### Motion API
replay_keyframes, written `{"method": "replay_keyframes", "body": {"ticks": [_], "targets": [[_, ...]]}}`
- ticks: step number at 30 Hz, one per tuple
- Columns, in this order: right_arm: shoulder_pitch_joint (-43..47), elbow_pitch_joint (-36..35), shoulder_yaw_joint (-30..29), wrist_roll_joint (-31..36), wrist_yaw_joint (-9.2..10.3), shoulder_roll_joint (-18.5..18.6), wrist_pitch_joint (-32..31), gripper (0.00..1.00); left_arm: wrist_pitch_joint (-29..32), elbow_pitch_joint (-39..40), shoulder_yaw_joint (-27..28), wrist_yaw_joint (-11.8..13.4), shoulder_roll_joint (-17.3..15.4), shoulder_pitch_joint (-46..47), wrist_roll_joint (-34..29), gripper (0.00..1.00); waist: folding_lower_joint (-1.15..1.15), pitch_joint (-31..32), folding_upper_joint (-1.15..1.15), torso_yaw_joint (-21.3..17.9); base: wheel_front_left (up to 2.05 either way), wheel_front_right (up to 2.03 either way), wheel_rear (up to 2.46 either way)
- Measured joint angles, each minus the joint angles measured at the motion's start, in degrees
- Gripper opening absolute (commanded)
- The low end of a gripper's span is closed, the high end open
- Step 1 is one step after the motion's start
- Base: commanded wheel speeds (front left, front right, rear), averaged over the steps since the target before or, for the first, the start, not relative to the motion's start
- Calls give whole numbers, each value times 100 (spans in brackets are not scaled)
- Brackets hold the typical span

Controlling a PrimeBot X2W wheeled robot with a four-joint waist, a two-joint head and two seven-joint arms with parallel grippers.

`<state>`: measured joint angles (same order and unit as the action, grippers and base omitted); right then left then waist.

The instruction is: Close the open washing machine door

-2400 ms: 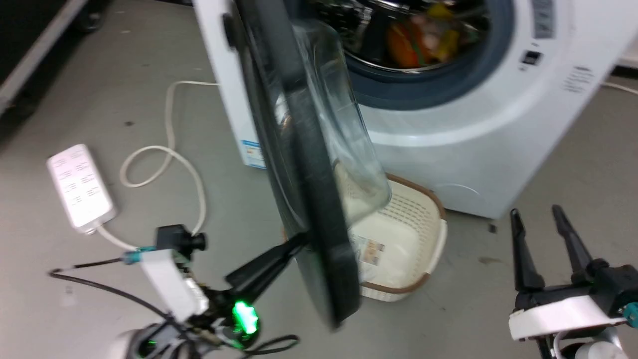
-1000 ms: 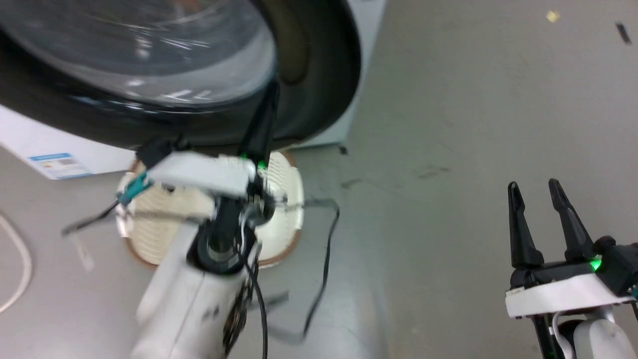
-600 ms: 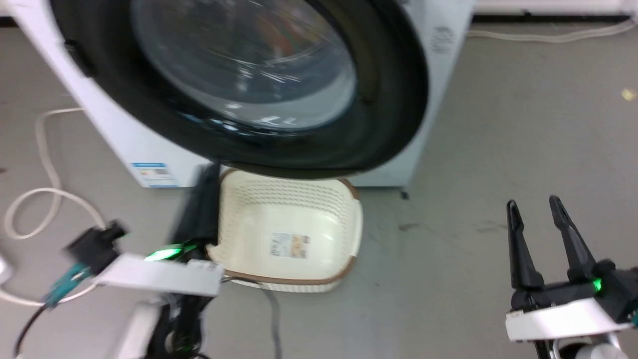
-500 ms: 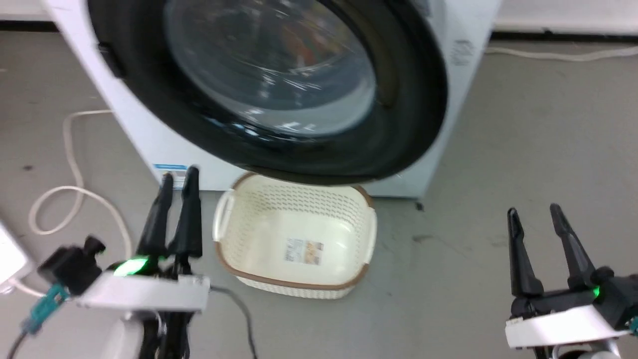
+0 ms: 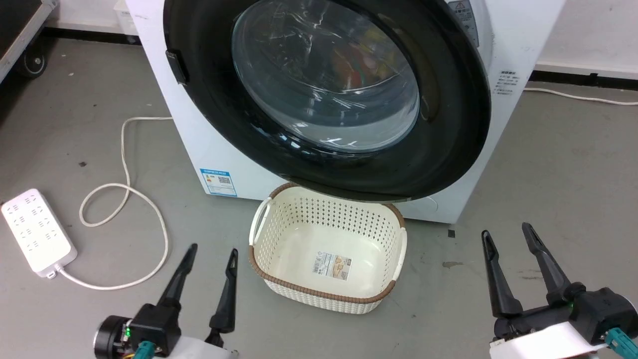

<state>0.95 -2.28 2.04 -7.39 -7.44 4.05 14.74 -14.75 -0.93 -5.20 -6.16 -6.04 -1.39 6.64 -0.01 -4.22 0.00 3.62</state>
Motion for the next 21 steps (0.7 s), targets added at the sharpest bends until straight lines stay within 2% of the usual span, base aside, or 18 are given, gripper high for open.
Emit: {"method": "replay_keyframes", "body": {"ticks": [3, 4, 5, 12, 16, 21], "targets": [[22, 25, 2, 31, 0, -1, 0, 100, 0, -137, -35, -2, 44, -4, -59, 100, 0, -61, 0, 36, 0, 0, 0], [26, 53, 0, 32, 0, 0, 0, 40, 0, -172, -54, -4, 64, -1, -76, 100, 1, -93, 0, 52, 0, 0, 0], [26, 69, -1, 32, 0, 4, 0, 0, 0, -202, -70, -4, 87, 5, -97, 100, 1, -130, 0, 69, 0, 0, 0], [-414, 138, 304, 34, 0, 474, 0, 0, 0, -227, -177, -7, 199, 270, -149, 100, 1, -599, 0, 206, 0, 0, 0], [-1238, 336, 545, -103, -1, 983, -16, 0, 0, -125, -177, -7, 258, 494, -42, 100, 2, -1003, 0, 297, 0, 0, 0], [-2336, 815, 898, -593, -1, 1727, -468, 0, 0, -35, -220, 2, 301, 784, 1, 100, 2, -1524, 0, 452, 0, 0, 0]]}}
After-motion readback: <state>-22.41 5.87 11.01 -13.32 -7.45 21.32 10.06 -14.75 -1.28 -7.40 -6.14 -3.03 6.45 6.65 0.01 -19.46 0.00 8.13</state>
